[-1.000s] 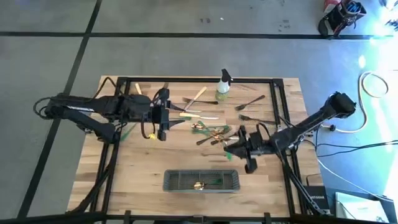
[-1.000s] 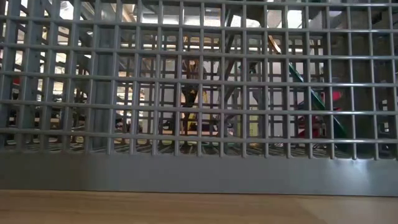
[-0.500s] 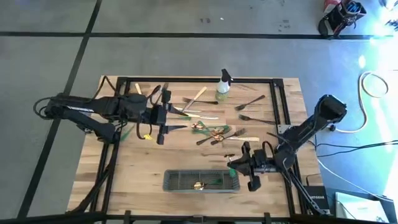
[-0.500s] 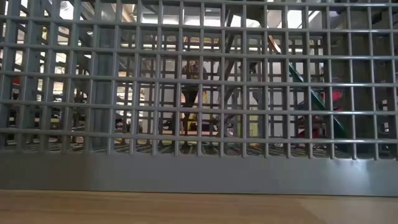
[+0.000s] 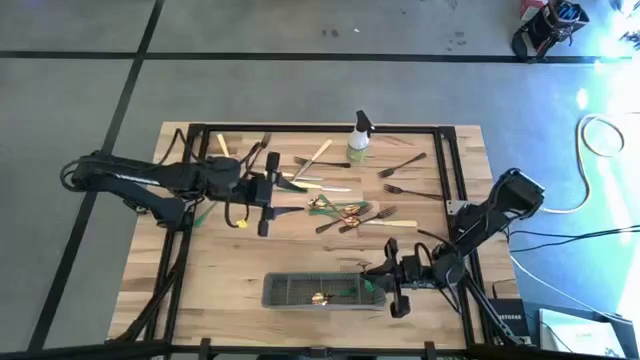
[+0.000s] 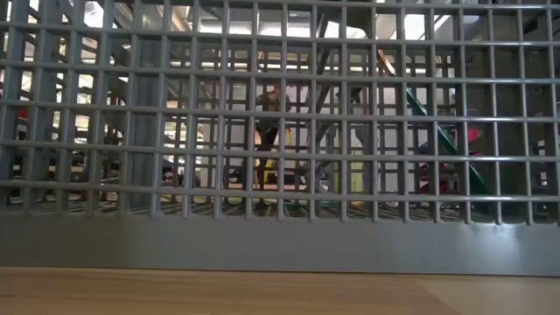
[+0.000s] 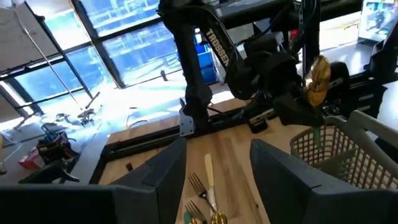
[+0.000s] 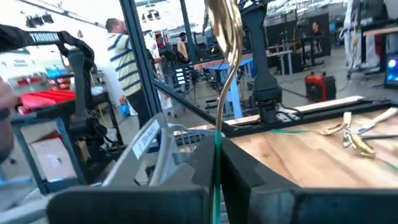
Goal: Sort silverware
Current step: Put the middle green spoon into the gray cutlery rack
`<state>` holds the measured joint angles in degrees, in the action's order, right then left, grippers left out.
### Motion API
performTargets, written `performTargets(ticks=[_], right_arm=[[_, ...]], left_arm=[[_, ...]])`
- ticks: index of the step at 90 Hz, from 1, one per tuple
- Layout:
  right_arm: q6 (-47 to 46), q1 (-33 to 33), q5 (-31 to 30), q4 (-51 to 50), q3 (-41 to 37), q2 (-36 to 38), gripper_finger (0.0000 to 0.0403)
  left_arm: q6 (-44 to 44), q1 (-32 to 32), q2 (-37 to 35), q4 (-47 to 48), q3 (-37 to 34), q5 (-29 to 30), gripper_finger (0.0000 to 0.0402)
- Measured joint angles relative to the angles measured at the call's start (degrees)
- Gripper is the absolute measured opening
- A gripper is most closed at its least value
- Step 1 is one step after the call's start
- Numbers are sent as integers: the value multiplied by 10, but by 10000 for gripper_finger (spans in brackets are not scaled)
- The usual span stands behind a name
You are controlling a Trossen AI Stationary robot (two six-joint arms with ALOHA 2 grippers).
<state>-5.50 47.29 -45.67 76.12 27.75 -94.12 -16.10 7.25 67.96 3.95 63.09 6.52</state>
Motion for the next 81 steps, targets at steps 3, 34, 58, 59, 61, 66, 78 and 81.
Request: performTargets(ticks=[3,34,58,59,61,66,78,81], right_arm=[[8,0,0,8,0,-7,0],[46,0,17,39,0,-42,2],[45,0,18,45,0,-42,27],[45,0,20,46,0,-42,28],[45,0,23,48,0,-42,30],[45,0,28,50,0,-42,36],[45,0,28,51,0,-42,42],[45,0,28,51,0,-42,42]], left_arm=[[2,0,0,-1,0,0,162],[0,0,-1,-5,0,0,162],[-2,0,-1,-4,0,0,162],[-2,0,-1,-4,0,0,162],[-2,0,-1,-4,0,0,162],[-2,0,-1,-5,0,0,162],[-4,-1,-1,-4,0,0,162],[-3,-1,-1,-4,0,0,162]])
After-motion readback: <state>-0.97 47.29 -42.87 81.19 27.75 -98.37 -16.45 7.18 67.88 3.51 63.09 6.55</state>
